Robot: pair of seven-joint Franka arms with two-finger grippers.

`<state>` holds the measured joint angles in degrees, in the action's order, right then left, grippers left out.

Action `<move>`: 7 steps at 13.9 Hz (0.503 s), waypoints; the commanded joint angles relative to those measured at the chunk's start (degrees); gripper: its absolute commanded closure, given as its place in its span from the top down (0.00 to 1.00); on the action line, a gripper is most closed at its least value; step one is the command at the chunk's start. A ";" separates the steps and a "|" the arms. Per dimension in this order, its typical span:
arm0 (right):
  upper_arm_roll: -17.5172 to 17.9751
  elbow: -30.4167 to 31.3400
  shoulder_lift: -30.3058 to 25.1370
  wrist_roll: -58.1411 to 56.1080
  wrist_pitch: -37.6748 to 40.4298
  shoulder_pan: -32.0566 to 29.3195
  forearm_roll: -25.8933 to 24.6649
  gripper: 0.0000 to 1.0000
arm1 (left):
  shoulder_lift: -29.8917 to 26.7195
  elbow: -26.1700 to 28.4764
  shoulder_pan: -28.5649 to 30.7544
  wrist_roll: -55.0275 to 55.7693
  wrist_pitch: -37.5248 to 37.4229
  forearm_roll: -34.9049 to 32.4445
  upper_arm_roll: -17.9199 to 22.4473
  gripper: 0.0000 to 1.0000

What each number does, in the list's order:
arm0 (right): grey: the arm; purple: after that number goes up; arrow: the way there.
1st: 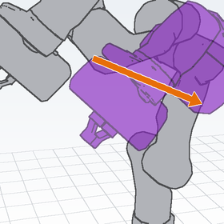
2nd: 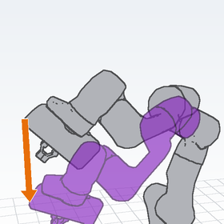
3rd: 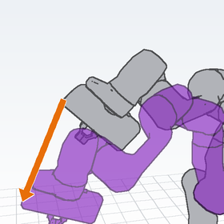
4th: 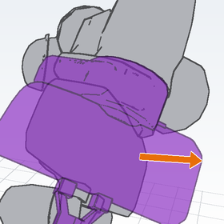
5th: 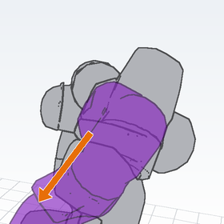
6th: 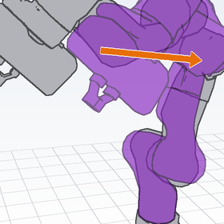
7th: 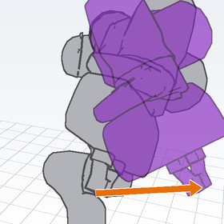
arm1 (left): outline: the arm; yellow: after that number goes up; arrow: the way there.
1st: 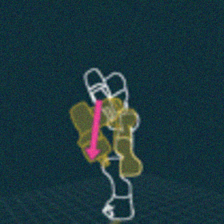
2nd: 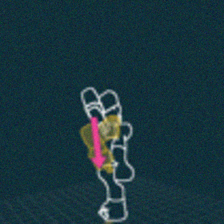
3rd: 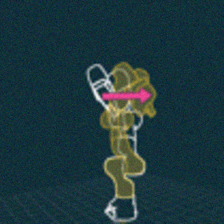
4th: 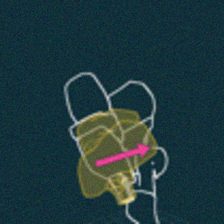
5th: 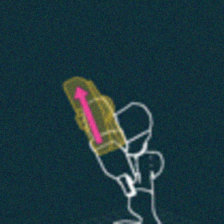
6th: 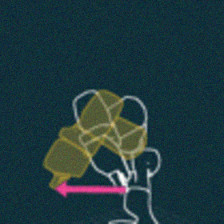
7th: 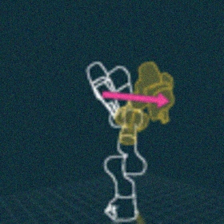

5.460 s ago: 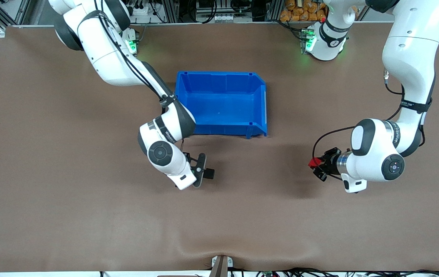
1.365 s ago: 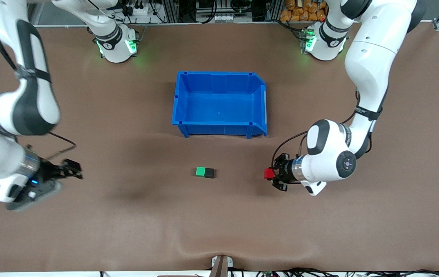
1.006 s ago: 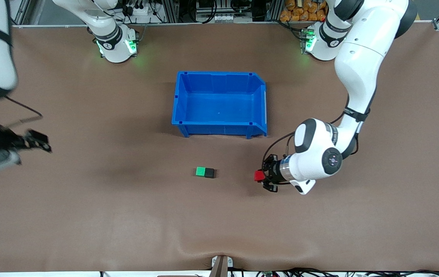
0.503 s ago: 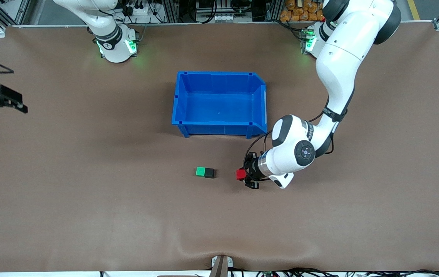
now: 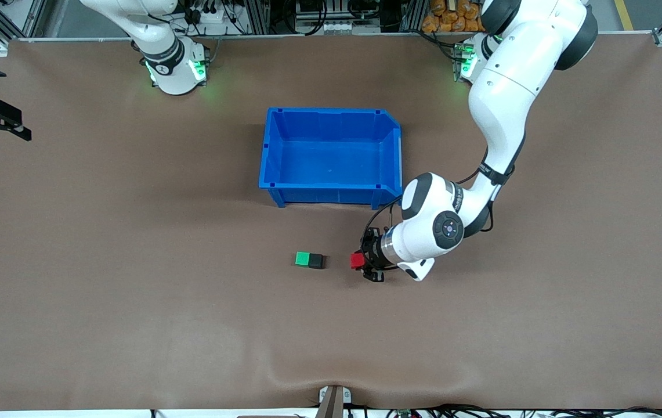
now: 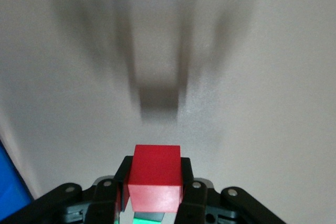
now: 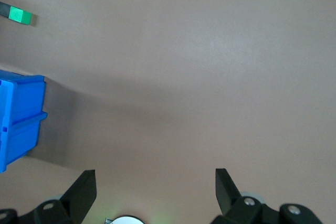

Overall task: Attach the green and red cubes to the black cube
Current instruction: 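Carry the red cube against the black cube's free side with the left gripper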

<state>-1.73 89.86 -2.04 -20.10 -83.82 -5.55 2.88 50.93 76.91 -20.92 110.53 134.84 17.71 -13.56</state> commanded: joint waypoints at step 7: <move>-5.04 -0.03 -1.74 3.76 1.11 6.00 -0.95 1.00 | 4.62 -4.57 -3.60 1.61 5.78 1.10 0.55 0.00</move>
<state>-5.08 89.78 -2.67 -16.62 -82.69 -1.01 2.86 53.53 75.72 -22.93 110.62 139.91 17.71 -13.56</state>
